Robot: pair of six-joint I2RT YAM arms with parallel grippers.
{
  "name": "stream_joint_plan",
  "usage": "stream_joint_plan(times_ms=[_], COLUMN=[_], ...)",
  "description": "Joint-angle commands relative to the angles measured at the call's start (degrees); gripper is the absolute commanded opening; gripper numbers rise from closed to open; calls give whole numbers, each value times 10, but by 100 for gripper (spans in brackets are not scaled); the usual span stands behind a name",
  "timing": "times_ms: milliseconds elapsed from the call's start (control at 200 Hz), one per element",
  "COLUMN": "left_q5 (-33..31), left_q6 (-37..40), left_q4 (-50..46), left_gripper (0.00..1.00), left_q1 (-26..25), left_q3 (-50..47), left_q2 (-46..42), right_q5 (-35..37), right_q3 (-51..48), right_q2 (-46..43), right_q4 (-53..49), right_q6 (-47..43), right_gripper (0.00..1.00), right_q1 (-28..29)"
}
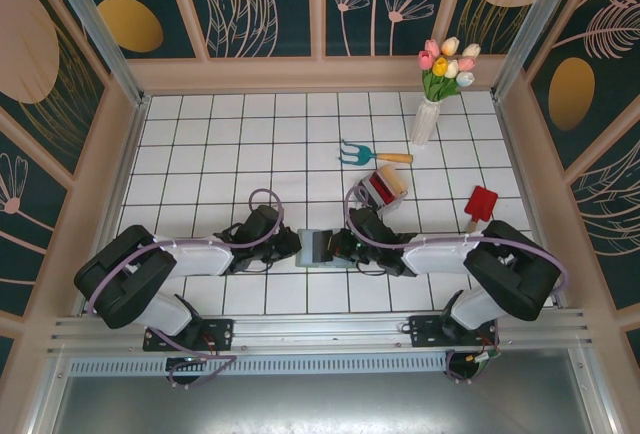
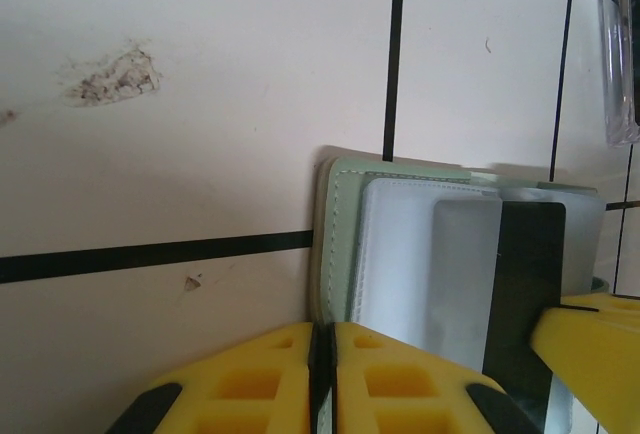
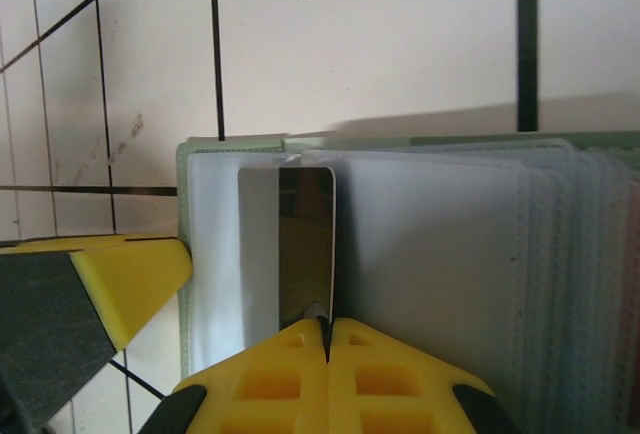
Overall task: Put the credit cards into the card holder
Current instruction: Insert the credit card into the card slot.
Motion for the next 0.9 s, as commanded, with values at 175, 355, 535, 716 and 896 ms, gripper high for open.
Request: stream_joint_plan(times_ms=[175,355,535,716,896], left_q5=[16,15,-2,-25,-35], left_q6=[-3,-6,-3,11,42], left_q4=[22,24,4,-40,-96], left_gripper=[15,15,8,0,0], left_q1=[-2,-3,-3,-3,-3], left_q3=[-7,-6,-4,6,33], left_q2=[11,3,-8,-21,-49], right_q5=[-16,-18,16,139,163], right_q3=[55,113,142,155,119], right_q2=[54,92,71,-32,-86], right_q4=[-2,-43,-123,-279,-362], right_q6=[20,10,-15,-59,-93], right_gripper=[3,7,21,43,51], right_q1=[26,45,49,41,-17])
